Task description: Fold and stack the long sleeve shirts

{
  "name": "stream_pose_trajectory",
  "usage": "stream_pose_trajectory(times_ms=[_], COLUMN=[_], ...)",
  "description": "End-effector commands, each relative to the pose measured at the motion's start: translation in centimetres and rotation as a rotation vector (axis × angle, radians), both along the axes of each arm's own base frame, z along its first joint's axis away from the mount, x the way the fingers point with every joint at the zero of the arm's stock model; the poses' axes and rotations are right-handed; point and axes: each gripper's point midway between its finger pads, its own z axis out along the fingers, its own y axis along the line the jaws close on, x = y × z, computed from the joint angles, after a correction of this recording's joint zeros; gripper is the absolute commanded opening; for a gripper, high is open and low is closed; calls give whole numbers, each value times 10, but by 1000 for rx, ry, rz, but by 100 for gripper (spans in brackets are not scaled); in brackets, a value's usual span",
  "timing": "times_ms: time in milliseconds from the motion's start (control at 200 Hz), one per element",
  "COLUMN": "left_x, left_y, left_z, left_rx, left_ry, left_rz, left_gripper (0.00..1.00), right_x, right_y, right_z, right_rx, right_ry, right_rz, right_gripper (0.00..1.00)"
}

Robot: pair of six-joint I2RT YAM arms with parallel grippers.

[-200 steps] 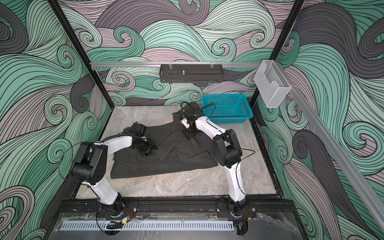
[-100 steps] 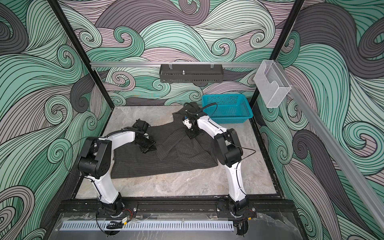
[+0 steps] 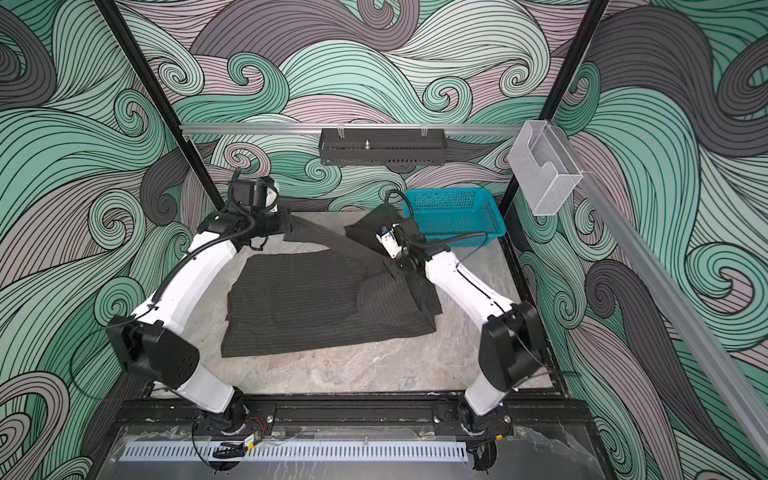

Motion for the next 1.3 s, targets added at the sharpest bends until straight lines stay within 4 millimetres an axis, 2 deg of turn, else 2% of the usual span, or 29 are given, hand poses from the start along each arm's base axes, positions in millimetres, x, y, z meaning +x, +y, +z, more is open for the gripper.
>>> stream_pose_trajectory(times_ms=[0, 105, 185, 210, 360, 510, 525, 590, 625, 650, 720, 826, 926, 1026, 1156, 1296], left_x=[-4, -26, -43, -50, -80, -104, -107, -118, -125, -129, -141, -155, -166, -177, -180, -177], left_y=[14, 18, 29, 31, 44, 49, 49, 51, 52, 52, 54, 55, 53, 47, 38, 27], left_z=[-41, -88, -128, -126, -164, -173, -174, -170, -167, -165, -153, -136, -135, -146, -163, -210], left_rx=[142, 156, 169, 163, 172, 174, 177, 184, 185, 181, 153, 72, -101, -260, -491, -913], left_ry=[-18, 36, 127, 120, 203, 241, 249, 263, 270, 275, 268, 234, 249, 359, 513, 724], left_rz=[-14, -22, 26, 38, 89, 92, 93, 83, 78, 72, 86, 136, 255, 383, 529, 674], left_gripper=[0, 0, 0, 0, 0, 0, 0, 8, 15, 20, 35, 48, 60, 60, 60, 60], right_x=[-27, -58, -81, -88, -122, -143, -144, -149, -151, -153, -154, -150, -146, -139, -125, -112], right_y=[9, 11, 11, 10, -1, -4, -4, 2, 6, 9, 21, 41, 61, 89, 127, 145], right_z=[-41, -85, -115, -122, -153, -166, -165, -157, -151, -146, -127, -93, -70, -47, -19, -21], right_rx=[-130, -275, -413, -452, -625, -668, -663, -615, -573, -542, -442, -307, -213, -92, 54, 69], right_ry=[-17, 34, 55, 58, 76, 80, 78, 74, 75, 73, 52, 1, -10, -10, 13, 27], right_rz=[90, 149, 206, 222, 278, 305, 304, 305, 304, 303, 301, 294, 298, 307, 335, 349], right_gripper=[0, 0, 0, 0, 0, 0, 1, 18, 35, 44, 53, 60, 62, 63, 63, 63])
